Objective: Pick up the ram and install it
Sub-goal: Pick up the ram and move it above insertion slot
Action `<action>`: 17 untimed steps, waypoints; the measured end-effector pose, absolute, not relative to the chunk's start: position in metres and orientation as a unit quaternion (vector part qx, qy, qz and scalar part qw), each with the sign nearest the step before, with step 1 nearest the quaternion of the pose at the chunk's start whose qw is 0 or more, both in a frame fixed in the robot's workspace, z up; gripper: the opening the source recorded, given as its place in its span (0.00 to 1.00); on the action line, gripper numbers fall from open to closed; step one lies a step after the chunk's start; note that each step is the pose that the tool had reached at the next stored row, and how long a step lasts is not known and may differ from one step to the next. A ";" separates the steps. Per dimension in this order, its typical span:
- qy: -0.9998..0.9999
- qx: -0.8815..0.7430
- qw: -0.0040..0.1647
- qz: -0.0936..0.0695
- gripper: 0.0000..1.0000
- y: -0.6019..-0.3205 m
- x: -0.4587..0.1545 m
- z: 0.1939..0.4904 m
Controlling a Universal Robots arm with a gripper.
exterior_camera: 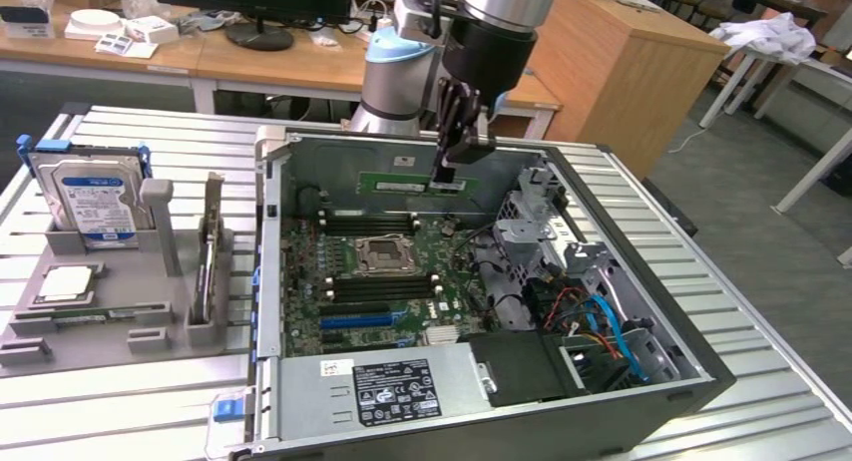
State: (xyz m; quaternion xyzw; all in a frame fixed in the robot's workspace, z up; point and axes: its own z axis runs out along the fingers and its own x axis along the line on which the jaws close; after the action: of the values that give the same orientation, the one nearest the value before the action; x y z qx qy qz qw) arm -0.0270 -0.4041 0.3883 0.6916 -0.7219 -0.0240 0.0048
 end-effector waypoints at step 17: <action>-0.722 0.692 0.004 -0.024 0.11 -0.404 -0.028 0.375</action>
State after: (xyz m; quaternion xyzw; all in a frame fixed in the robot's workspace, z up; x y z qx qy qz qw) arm -0.0279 -0.4036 0.3746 0.6916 -0.7218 -0.0245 0.0043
